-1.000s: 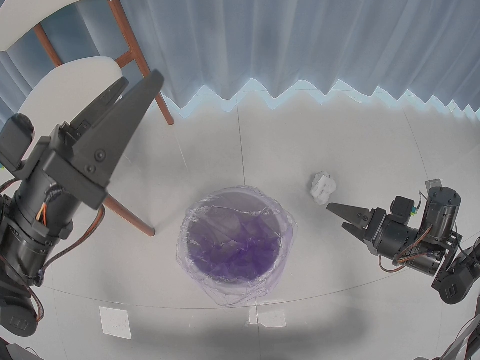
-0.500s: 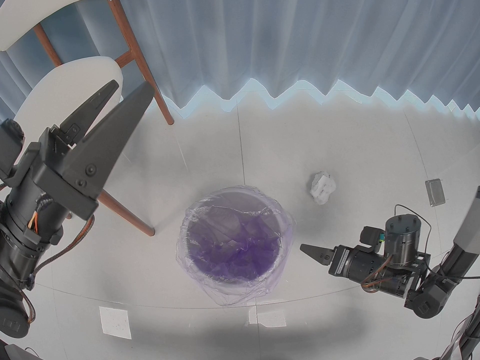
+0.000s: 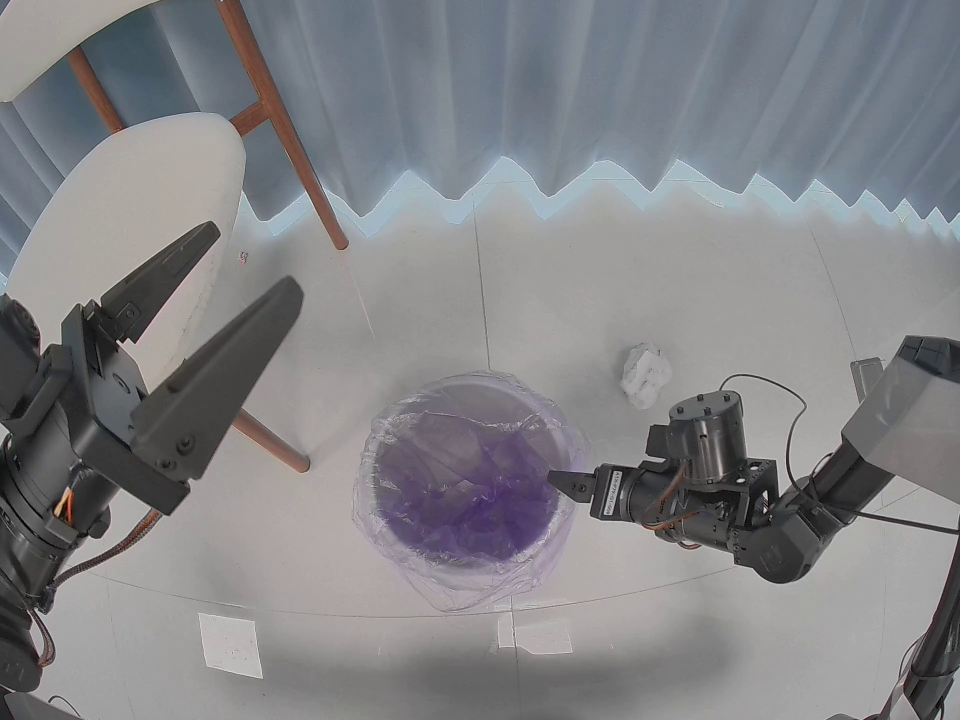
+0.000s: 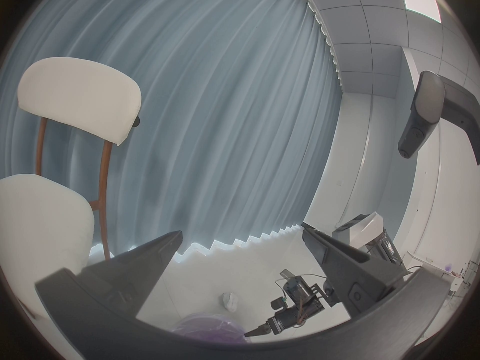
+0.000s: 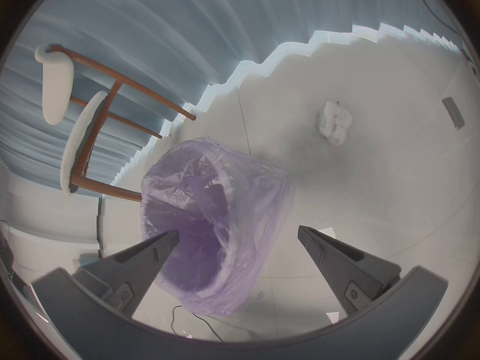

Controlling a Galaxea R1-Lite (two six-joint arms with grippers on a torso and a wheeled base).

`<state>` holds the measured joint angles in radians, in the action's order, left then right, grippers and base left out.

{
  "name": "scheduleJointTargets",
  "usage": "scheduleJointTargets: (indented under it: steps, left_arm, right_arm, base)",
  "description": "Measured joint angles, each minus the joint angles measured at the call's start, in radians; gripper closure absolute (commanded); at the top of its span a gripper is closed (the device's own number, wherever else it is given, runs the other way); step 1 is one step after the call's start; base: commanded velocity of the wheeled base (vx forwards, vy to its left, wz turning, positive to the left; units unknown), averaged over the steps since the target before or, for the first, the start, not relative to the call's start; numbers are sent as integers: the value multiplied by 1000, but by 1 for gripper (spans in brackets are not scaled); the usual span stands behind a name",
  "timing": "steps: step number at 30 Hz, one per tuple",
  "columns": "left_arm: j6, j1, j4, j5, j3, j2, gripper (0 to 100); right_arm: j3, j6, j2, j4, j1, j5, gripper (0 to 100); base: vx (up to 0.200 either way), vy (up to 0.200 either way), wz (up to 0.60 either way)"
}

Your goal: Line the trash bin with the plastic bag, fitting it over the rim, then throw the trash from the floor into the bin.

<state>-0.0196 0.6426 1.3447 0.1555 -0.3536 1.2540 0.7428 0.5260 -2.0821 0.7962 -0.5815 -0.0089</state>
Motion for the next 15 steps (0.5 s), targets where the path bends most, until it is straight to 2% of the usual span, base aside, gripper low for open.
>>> scheduleJointTargets:
  steps: [5,9,10,15]
  left_arm:
    - [10,-3,-5,1,20,-10,0]
    - [12,-5,-5,1,29,-14,0]
    - [12,-5,-6,1,31,-15,0]
    - [14,-6,-6,1,37,-18,0]
  right_arm:
    - [126,-47,-33,-134,-3,-13,0]
    - [187,-59,-63,-173,-17,-18,0]
    - [201,-63,-73,-175,-19,-19,100]
    - [259,-95,-130,-178,-24,-34,100]
  base:
    - [0,0,0]
    - [0,0,0]
    - [0,0,0]
    - [0,0,0]
